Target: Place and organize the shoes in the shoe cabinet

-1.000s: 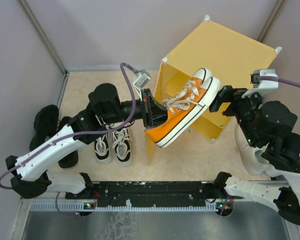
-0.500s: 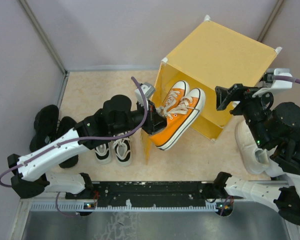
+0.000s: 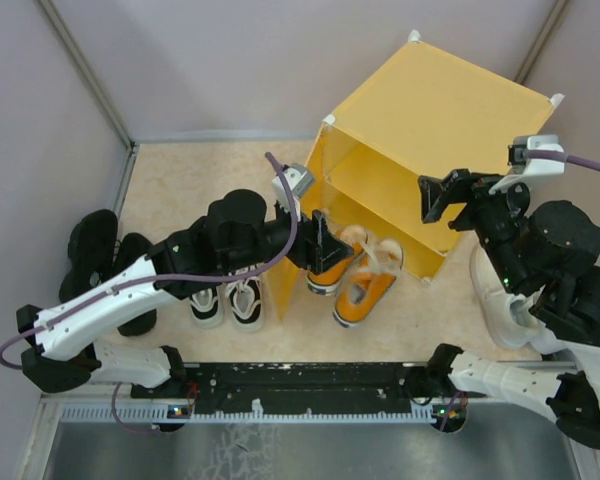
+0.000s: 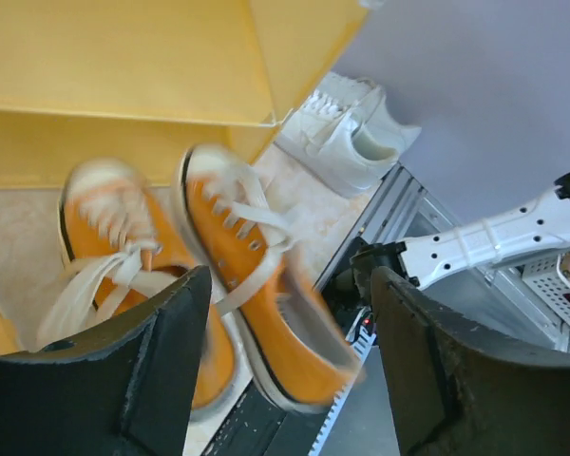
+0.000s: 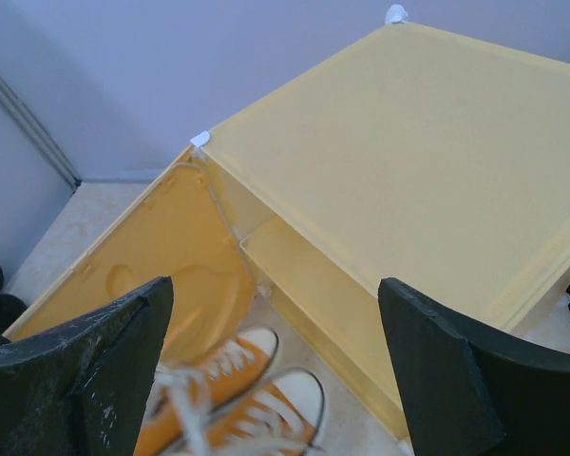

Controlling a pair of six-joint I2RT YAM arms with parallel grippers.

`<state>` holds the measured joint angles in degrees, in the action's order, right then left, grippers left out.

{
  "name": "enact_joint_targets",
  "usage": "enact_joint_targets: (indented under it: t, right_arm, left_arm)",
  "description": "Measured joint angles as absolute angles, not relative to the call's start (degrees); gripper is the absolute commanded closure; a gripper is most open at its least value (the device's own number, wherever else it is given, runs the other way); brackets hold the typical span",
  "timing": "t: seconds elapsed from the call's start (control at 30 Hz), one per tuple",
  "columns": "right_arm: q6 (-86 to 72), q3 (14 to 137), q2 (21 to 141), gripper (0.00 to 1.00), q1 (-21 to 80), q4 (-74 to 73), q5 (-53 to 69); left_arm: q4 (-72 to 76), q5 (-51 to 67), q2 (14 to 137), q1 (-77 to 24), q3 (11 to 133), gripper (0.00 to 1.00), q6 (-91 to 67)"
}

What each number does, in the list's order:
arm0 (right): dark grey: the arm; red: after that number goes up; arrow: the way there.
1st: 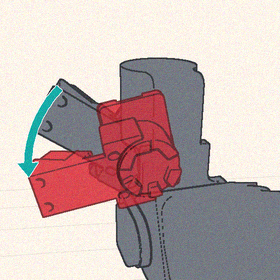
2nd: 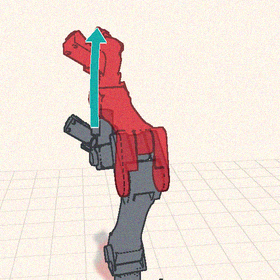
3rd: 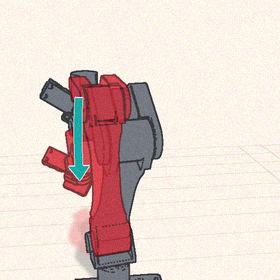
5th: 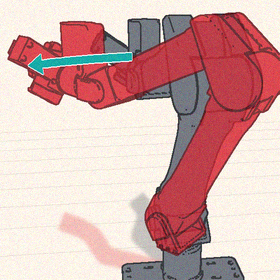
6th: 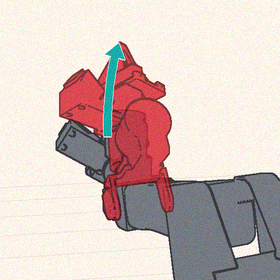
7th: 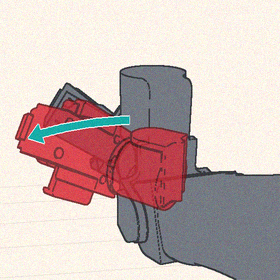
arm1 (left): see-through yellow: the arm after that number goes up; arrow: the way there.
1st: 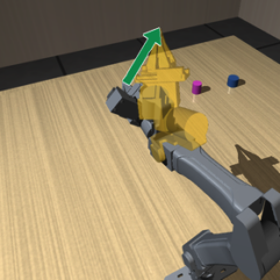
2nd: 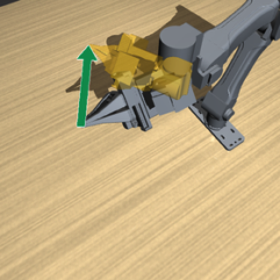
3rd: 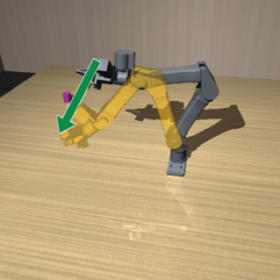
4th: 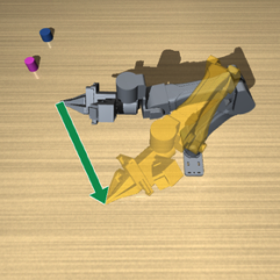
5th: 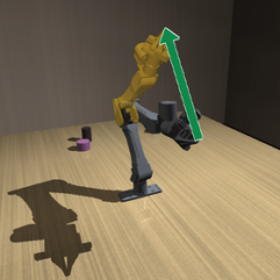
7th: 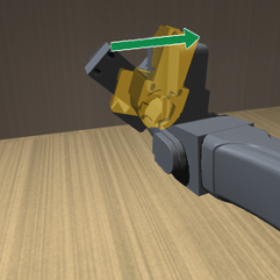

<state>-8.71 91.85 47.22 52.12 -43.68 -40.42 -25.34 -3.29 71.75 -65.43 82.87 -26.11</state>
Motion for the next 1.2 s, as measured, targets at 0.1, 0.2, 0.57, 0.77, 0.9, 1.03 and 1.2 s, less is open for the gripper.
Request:
enact_joint_targets:
  t: [0.1, 0.2, 0.57, 0.77, 0.9, 1.03, 1.2]
  right_arm:
    - [-8.60, 91.85, 47.51, 0.11, 52.12, -43.70, -40.16]
    - [-8.58, 91.85, 47.75, 0.11, 52.12, -43.70, -39.92]
    - [-9.78, 89.41, 47.86, 0.11, 52.12, -43.79, -37.93]
    - [-13.19, 81.41, 49.32, 0.11, 52.12, -43.81, -31.46]
    - [-15.38, 75.37, 50.68, 0.11, 52.12, -43.51, -26.70]
    - [-17.04, 70.00, 50.76, 0.11, 52.12, -42.41, -22.81]
    - [-18.17, 66.83, 50.13, 0.11, 52.12, -41.15, -19.55]
  left_arm:
    - [-23.51, -2.44, 72.01, -65.63, 84.20, 0.08, -25.65]
    - [-22.11, -1.37, 72.12, -65.82, 85.41, 0.01, -25.39]
    - [-19.33, 3.40, 73.89, -66.22, 93.14, 0.01, -22.00]
    - [-20.58, -11.16, 71.37, -66.30, 94.48, 0.01, -15.46]
    - [-21.89, -24.91, 65.52, -66.28, 90.04, 0.01, -13.02]
    - [-23.29, -35.44, 58.33, -66.15, 80.82, 0.06, -15.62]
    - [-29.36, -43.68, 52.66, -65.36, 66.43, 0.15, -26.26]
